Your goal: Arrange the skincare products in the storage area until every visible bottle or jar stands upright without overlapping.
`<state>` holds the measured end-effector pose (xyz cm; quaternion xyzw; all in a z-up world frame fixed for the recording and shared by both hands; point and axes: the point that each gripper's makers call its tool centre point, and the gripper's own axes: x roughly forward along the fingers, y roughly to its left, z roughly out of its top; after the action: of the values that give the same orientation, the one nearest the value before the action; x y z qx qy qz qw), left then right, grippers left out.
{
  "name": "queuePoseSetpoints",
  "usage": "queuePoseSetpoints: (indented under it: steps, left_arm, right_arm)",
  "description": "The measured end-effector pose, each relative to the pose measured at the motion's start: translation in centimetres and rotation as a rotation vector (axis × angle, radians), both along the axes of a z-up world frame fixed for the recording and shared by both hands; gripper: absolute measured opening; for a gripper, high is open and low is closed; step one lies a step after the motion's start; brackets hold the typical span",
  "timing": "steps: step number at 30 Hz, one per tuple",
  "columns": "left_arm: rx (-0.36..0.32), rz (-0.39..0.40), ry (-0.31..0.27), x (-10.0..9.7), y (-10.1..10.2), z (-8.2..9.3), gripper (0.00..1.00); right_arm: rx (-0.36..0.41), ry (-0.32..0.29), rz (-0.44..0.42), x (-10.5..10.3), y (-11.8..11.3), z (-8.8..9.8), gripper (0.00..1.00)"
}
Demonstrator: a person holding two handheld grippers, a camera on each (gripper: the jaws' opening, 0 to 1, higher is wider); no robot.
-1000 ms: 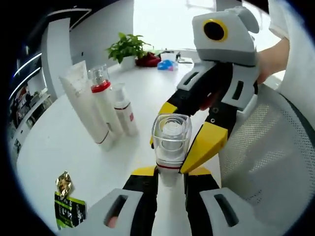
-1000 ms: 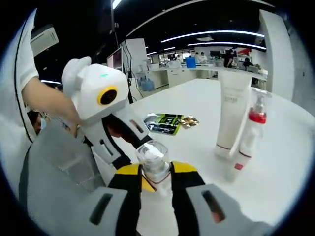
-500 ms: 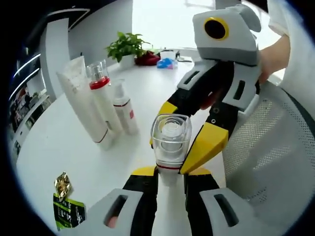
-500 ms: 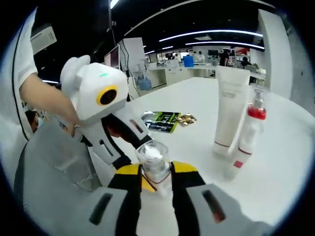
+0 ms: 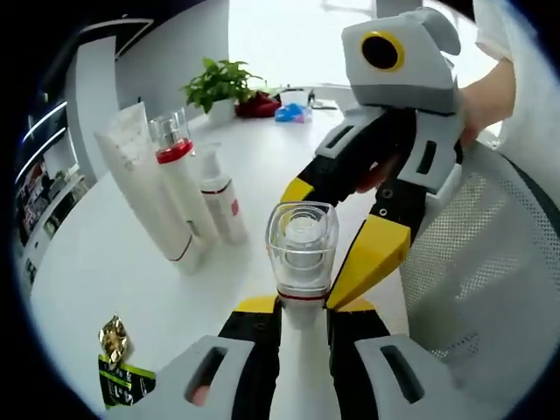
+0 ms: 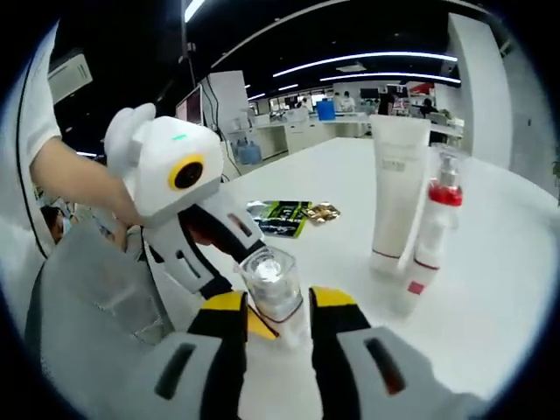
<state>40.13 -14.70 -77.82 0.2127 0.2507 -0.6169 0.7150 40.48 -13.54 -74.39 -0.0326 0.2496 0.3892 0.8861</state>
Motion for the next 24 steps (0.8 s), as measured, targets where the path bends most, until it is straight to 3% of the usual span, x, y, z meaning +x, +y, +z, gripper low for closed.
queuePoseSetpoints:
  steps: [13, 24]
  left_arm:
    - [-0.007, -0.018, 0.000, 1.8, -0.8, 0.1, 0.16]
    - [-0.019, -0.011, 0.009, 4.3, -2.0, 0.2, 0.16]
  right_arm:
    - [-0.026, 0.013, -0.036, -0.1, -1.6, -0.3, 0.42]
    - [-0.051, 0.028, -0.083, 0.0, -3.6, -0.6, 0.59]
